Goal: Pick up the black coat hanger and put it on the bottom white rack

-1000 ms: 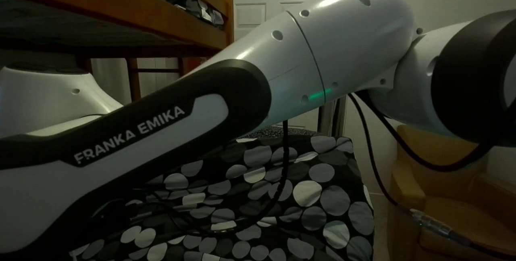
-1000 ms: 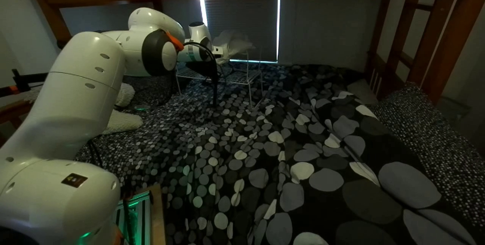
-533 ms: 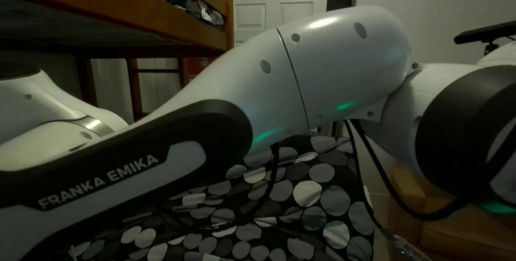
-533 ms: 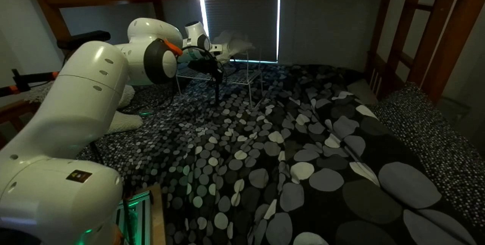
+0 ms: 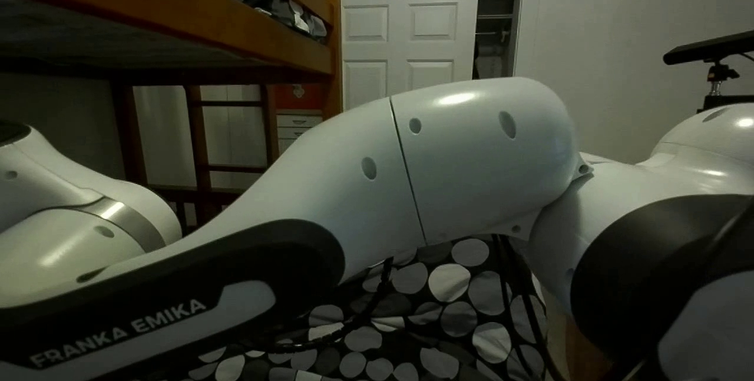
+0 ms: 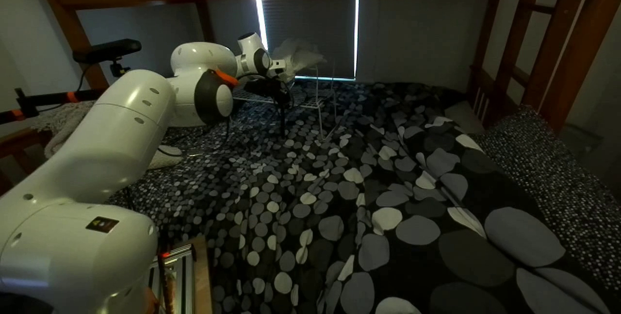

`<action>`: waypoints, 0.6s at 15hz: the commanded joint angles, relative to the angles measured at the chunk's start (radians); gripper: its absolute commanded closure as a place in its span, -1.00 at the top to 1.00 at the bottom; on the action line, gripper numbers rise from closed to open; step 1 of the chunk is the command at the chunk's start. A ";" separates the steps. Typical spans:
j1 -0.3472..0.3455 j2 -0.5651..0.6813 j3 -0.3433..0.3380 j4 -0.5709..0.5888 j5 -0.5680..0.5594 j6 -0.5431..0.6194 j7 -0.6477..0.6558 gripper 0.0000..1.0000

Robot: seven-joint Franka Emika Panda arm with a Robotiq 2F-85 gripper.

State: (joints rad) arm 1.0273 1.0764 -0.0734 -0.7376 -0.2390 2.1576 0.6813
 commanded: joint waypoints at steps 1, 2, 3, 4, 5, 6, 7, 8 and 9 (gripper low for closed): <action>0.010 0.051 -0.017 0.087 -0.010 -0.029 0.016 0.65; 0.012 0.046 -0.019 0.083 -0.011 -0.023 0.020 0.78; 0.013 0.037 -0.017 0.074 -0.010 -0.018 0.020 0.94; 0.017 0.021 -0.021 0.058 -0.014 -0.014 0.026 0.99; 0.020 0.009 -0.025 0.048 -0.017 -0.009 0.037 1.00; 0.023 -0.004 -0.029 0.036 -0.018 -0.007 0.044 1.00; 0.019 -0.028 -0.023 0.004 -0.010 -0.009 0.036 1.00; 0.013 -0.048 -0.013 -0.023 -0.002 -0.009 0.016 1.00; 0.002 -0.073 0.005 -0.060 0.010 0.005 -0.012 1.00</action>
State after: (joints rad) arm 1.0362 1.0778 -0.0858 -0.6919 -0.2390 2.1573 0.6904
